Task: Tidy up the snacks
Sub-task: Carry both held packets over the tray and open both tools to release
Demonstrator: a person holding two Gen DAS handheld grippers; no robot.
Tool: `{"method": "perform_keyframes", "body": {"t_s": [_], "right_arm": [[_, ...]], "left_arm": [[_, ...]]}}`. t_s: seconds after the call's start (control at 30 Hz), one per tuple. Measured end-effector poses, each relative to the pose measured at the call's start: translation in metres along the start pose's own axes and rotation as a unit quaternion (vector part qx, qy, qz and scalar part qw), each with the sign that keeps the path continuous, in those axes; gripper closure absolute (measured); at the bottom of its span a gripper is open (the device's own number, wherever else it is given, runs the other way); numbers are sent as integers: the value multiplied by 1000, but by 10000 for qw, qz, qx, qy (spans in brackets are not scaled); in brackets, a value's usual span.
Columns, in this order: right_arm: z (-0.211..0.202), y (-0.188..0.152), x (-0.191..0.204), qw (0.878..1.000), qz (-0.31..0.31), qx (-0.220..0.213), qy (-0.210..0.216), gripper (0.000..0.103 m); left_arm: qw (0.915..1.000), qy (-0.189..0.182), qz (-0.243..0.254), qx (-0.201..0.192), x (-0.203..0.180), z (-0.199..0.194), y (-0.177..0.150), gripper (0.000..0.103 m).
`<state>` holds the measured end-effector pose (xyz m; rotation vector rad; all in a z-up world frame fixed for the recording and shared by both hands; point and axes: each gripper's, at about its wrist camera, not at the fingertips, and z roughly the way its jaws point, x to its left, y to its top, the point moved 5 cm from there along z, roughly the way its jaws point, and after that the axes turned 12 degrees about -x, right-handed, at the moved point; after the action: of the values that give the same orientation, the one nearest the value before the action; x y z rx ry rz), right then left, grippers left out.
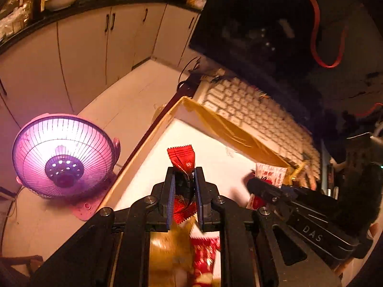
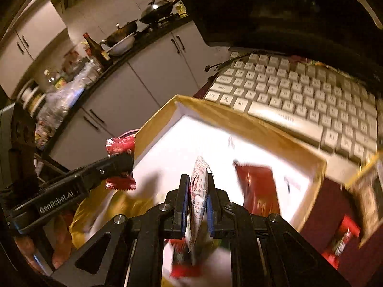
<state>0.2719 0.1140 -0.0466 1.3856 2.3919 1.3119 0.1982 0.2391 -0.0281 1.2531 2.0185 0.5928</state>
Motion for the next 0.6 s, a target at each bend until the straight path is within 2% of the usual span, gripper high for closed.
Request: {"method": "perform_keyframes", "body": {"t_s": [0.13, 0.23, 0.33, 0.37, 0.4, 0.47, 0.57, 0.6], "right_arm": [[21, -1, -3, 9996, 142, 205, 95, 91], [25, -4, -4, 9997, 82, 230, 36, 90], [28, -5, -9, 9995, 208, 244, 33, 87], [28, -5, -10, 9994, 247, 238, 63, 85], [26, -5, -11, 9993, 282, 206, 104, 82], [15, -1, -13, 9990, 387, 79, 192, 65], [-19, 7, -15, 9981, 434, -312, 292, 52], [-31, 8, -15, 9979, 409, -423, 285, 51]], "left_arm": [[9994, 139, 45, 313, 4, 21, -8, 91], [9987, 92, 21, 498, 4, 30, -15, 91], [9986, 142, 184, 485, -1, 29, -19, 90], [9985, 242, 184, 447, 0, 27, -19, 86], [9984, 303, 161, 447, 0, 28, -19, 79], [9986, 269, 107, 432, 0, 27, -17, 69], [9991, 305, 244, 164, -5, 4, -15, 67], [9992, 294, 280, 23, -8, -8, -16, 64]]}}
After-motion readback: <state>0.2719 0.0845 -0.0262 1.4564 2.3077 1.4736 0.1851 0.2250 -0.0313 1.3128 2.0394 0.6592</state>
